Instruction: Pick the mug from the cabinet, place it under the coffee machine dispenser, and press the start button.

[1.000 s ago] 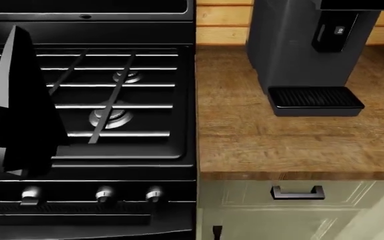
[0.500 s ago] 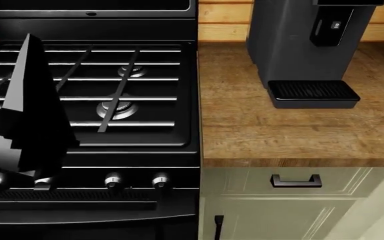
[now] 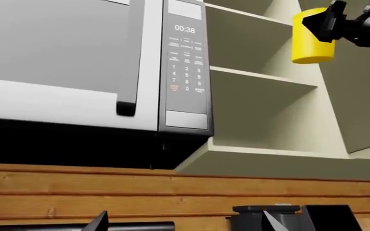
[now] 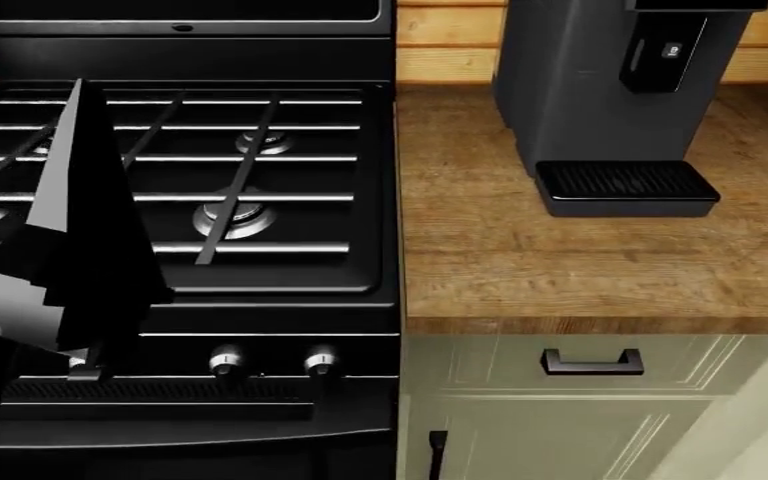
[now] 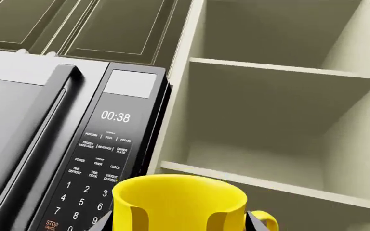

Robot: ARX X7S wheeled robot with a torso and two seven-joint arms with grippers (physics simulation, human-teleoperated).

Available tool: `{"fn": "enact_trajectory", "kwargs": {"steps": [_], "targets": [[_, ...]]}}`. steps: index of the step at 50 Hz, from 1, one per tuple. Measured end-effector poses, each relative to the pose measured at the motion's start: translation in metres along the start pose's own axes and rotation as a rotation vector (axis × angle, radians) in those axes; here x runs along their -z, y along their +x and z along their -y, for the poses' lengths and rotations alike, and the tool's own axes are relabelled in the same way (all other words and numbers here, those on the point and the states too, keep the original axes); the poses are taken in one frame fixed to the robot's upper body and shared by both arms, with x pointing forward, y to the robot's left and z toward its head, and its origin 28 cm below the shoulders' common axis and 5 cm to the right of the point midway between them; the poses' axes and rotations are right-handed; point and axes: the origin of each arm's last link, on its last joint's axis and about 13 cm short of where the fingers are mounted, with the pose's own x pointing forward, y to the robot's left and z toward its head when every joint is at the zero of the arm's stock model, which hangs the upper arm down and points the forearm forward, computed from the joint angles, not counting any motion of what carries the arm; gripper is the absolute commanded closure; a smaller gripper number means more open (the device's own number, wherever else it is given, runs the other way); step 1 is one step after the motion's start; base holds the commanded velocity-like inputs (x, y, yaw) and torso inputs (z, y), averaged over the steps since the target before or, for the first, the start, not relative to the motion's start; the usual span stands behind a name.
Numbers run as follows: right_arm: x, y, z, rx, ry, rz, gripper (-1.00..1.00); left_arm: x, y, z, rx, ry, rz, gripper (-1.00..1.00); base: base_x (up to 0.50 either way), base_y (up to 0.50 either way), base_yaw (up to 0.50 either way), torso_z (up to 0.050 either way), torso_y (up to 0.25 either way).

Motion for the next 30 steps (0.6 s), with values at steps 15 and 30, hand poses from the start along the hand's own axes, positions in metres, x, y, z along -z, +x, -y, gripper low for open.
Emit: {"fn": "enact_trajectory", "kwargs": {"steps": [15,30], "targets": [[0.015,-0.031,-0.001,-0.012,0.025,-0.042,1.00,0.001,-0.001,0.002,0.004,-0.001,-0.009,-1.00,0.00,0.00,0.00,0.000,0.000],[0.035,-0.062,-0.006,-0.050,0.016,-0.091,1.00,0.002,-0.002,0.003,0.002,-0.001,-0.021,-1.00,0.00,0.00,0.00,0.000,0.000]]}}
